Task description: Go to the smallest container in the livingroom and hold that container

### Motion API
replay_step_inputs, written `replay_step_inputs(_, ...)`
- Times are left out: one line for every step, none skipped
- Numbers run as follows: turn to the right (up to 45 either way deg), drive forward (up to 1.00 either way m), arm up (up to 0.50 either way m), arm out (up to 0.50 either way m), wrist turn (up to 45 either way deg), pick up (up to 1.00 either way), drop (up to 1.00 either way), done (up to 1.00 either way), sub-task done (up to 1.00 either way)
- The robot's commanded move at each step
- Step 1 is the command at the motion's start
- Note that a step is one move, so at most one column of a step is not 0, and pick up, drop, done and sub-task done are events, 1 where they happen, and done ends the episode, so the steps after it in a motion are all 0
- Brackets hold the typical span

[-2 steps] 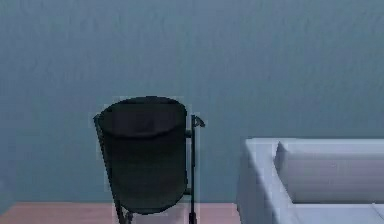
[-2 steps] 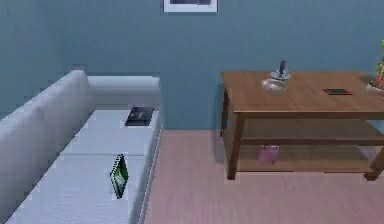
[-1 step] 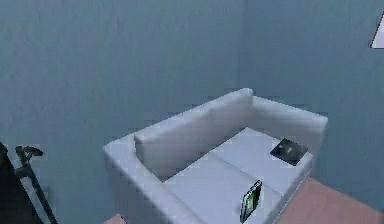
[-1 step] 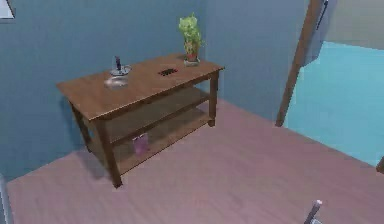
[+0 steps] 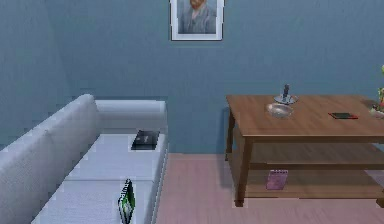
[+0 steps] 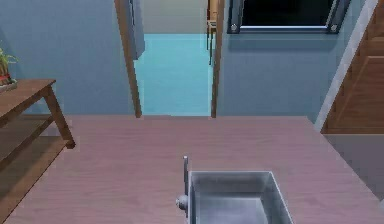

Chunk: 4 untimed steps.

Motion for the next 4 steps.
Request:
replay_step_inputs(0.0,0.15,0.00,0.00,0.0,0.00,0.00,0.00,0.00)
replay_step_inputs(18.0,0.00,0.00,0.00,0.0,0.00,0.00,0.00,0.00)
replay_step_inputs(0.0,0.45,0.00,0.00,0.0,0.00,0.00,0.00,0.00)
replay_step_inputs(-45.0,0.00,0.00,0.00,0.0,0.00,0.00,0.00,0.00)
